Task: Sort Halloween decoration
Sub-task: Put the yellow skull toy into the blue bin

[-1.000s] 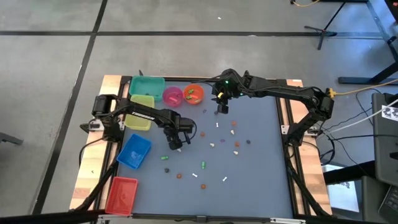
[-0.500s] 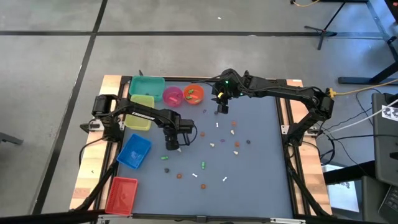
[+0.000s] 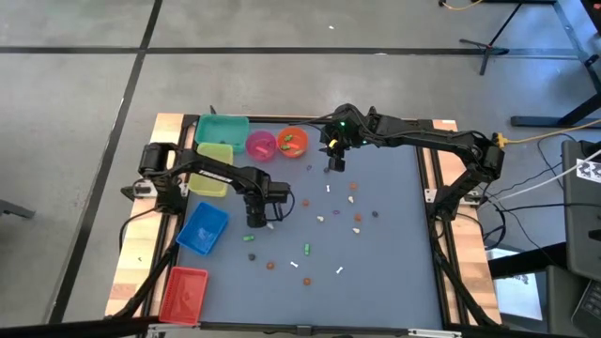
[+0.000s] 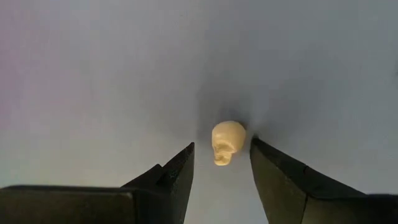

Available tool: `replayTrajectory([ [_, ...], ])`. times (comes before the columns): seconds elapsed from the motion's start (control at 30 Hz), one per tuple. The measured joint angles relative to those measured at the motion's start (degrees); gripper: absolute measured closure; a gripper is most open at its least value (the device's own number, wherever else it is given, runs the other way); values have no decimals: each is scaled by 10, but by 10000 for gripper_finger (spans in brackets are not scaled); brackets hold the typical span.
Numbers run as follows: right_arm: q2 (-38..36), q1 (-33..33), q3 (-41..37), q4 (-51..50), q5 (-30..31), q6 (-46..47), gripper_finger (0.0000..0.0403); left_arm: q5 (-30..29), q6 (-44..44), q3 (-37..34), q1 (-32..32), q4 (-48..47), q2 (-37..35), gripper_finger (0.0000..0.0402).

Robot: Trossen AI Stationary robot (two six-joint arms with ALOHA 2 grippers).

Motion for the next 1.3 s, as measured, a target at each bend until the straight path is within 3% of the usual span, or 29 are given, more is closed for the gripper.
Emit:
replayTrajectory([
  [0.77,0,0,0,0,0,0,268,3,1,-3,2,24,1,254],
  [1.3,0,0,0,0,0,0,268,9,0,-4,1,26,2,328],
])
